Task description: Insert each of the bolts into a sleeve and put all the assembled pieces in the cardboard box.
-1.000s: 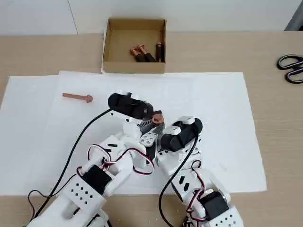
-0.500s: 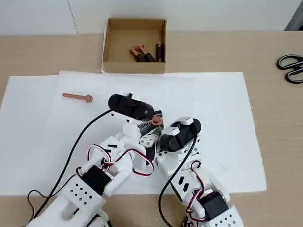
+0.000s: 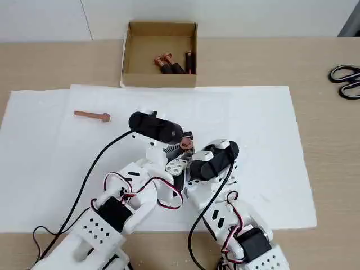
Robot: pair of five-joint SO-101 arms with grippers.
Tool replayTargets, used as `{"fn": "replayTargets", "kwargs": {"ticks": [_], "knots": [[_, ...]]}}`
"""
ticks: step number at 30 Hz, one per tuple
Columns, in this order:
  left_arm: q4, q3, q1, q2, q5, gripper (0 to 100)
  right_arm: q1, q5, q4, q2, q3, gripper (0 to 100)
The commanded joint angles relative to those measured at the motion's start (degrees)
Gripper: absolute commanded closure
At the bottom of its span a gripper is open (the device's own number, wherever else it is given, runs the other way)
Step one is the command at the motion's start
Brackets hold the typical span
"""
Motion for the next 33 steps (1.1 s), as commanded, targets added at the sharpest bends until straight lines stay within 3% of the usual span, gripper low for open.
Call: {"fn": "replayTargets", "kwargs": {"ticks": [1, 6, 18, 25, 33], "knots": [[1.0, 0.1, 1.1, -0.1, -0.4, 85, 0.1, -0.1, -1.3, -0.8, -1.7, 99.5], [3.1, -0.1, 1.1, -0.1, -0.1, 77, 0.1, -0.1, -1.3, -0.8, -1.6, 99.5], [6.7, -4.7, -0.1, -0.1, -0.1, 77, 0.1, -0.1, -1.3, -0.8, -1.5, 99.5], [7.0, -6.5, -9.1, -3.5, -0.1, 77, 0.1, -0.1, -1.3, -0.8, -1.4, 99.5], [14.9, -7.3, -18.5, -6.2, -0.1, 77, 0.2, -0.1, -0.7, -0.8, -1.3, 99.5]]}}
